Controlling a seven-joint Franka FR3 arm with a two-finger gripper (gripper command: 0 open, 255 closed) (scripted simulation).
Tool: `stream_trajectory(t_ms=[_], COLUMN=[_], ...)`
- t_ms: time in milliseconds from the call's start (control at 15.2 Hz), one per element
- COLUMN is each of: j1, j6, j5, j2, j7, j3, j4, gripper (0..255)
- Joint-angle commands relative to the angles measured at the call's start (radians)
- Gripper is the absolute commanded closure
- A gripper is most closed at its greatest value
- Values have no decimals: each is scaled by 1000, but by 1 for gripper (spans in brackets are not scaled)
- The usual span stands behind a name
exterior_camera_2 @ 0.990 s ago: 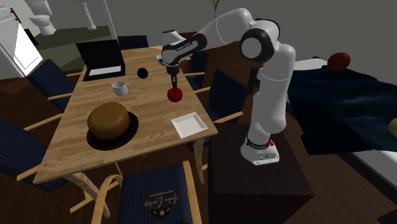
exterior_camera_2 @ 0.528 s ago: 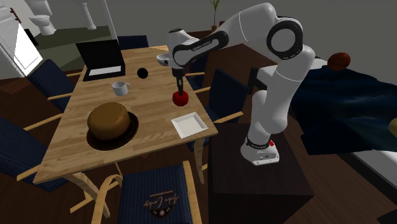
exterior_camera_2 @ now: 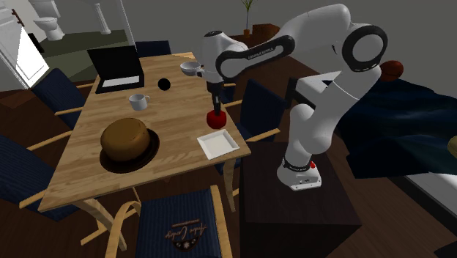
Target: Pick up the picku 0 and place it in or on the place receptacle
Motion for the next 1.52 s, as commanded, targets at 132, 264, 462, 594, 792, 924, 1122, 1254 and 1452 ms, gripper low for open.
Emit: stream_trajectory(t_ms=[132, 264, 462, 594, 792, 924, 1122, 1254, 1452], j1=[1, 1, 0, 0, 1, 1, 2, 3, 6], j6=[30, 59, 104, 134, 180, 211, 259, 291, 341], j5=[-4, -5, -7, -8, -9, -10, -9, -9, -6], j2=[-26, -17, -2, 9, 29, 44, 68, 86, 116], j7=[27, 26, 26, 25, 23, 22, 20, 18, 14], j3=[16, 12, 5, 1, -6, -10, -18, -23, -30], j4=[-57, -77, -107, -126, -152, -169, -193, -207, -228], gripper=[255, 255, 255, 255, 255, 255, 255, 255, 255])
